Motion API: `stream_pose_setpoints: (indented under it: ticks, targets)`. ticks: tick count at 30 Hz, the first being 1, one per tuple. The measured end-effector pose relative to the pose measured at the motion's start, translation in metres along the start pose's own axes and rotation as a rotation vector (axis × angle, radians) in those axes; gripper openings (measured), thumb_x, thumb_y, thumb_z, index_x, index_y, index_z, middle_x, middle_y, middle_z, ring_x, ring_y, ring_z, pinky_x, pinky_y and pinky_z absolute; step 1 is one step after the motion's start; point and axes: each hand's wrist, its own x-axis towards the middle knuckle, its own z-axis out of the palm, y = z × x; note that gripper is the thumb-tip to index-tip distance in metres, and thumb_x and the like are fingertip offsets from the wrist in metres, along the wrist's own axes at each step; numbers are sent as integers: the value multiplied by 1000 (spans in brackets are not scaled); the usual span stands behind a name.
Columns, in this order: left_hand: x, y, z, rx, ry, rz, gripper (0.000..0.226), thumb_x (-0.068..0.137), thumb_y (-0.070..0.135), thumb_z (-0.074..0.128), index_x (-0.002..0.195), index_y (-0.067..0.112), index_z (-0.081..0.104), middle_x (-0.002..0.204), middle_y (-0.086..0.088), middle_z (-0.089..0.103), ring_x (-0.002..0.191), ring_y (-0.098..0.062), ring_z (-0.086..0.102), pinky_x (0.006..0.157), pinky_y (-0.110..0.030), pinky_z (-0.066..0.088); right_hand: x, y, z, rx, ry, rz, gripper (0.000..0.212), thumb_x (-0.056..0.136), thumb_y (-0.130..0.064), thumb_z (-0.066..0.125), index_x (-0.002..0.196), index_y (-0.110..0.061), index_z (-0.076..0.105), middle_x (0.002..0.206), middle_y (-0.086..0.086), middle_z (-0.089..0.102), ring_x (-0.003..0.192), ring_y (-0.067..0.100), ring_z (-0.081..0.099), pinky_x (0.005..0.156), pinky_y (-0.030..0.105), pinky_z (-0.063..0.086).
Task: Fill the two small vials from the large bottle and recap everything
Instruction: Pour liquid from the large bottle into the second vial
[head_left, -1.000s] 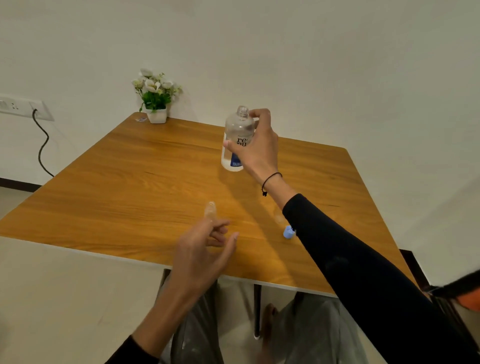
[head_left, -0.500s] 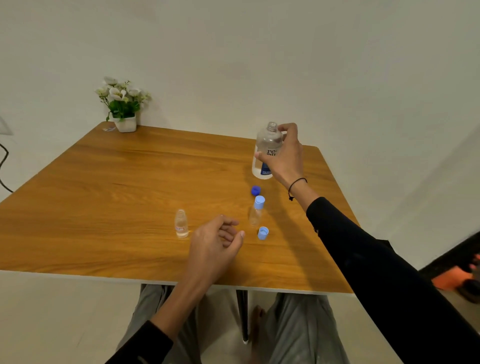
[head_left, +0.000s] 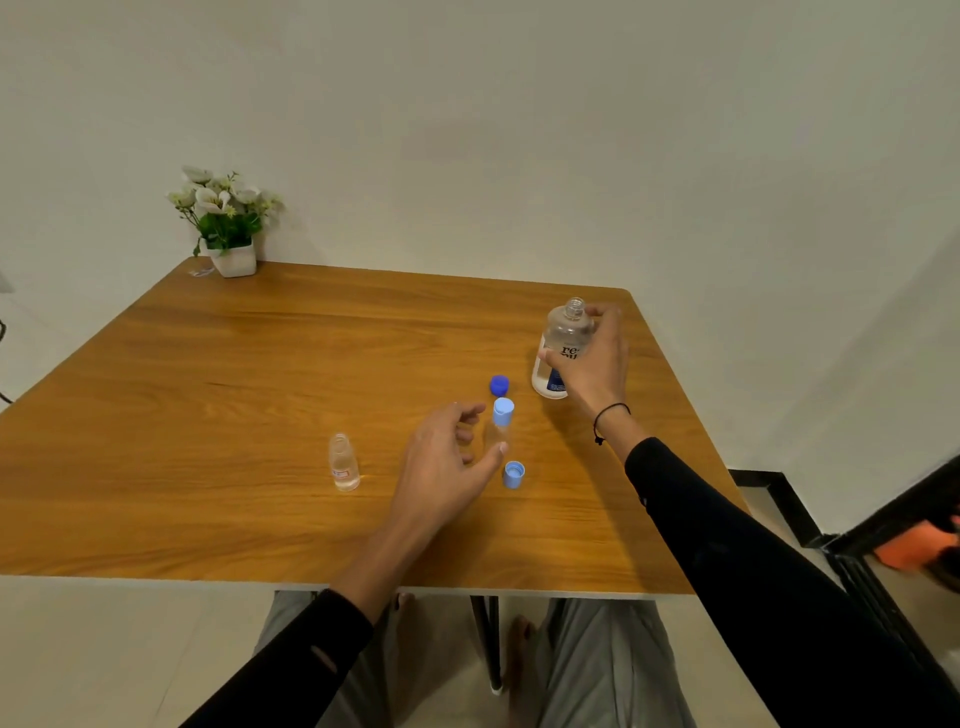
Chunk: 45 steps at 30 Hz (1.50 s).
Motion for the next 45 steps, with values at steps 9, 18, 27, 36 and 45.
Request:
stream_pose_setpoints:
  ticks: [9, 18, 27, 36, 45]
  targets:
    - [13, 1, 18, -2, 5, 34, 44, 90, 31, 82, 130, 22, 66, 118, 11, 66, 105, -7, 66, 76, -24, 63, -18, 9, -2, 30, -94, 83, 104, 73, -28, 94, 153, -17, 30, 154, 5, 43, 140, 26, 47, 111, 42, 48]
    - [17, -3, 23, 69, 36, 46, 13, 90, 27, 76, 101, 20, 75, 86, 10, 73, 82, -9, 70, 71, -40, 62, -92, -41, -22, -120, -282, -158, 41, 86, -64, 70, 102, -28, 59, 69, -5, 63, 63, 12, 62, 55, 37, 51]
    - [17, -3, 19, 58, 25, 60, 11, 90, 29, 76, 95, 19, 78, 83, 8, 76, 80, -7, 70, 69, -41, 60, -80, -60, -15, -402, -470, -417, 21, 98, -33, 70, 94, -20, 54, 81, -5, 59, 72, 20, 57, 60, 35, 47]
    - [23, -5, 16, 65, -38, 44, 12, 84, 27, 82, 82, 18, 73, 74, 5, 73, 74, -16, 71, 66, -44, 56, -73, -64, -29, -317, -796, -393, 34, 80, 8, 68, 102, -18, 73, 134, 5, 41, 120, 18, 48, 87, 29, 49]
    - [20, -1, 15, 49, -56, 22, 8, 86, 14, 75, 82, 20, 73, 77, 11, 75, 72, -6, 70, 63, -30, 54, -76, -66, -25, -707, -501, -455, 44, 96, -69, 49, 104, -26, 52, 97, -5, 59, 80, 20, 58, 65, 39, 50]
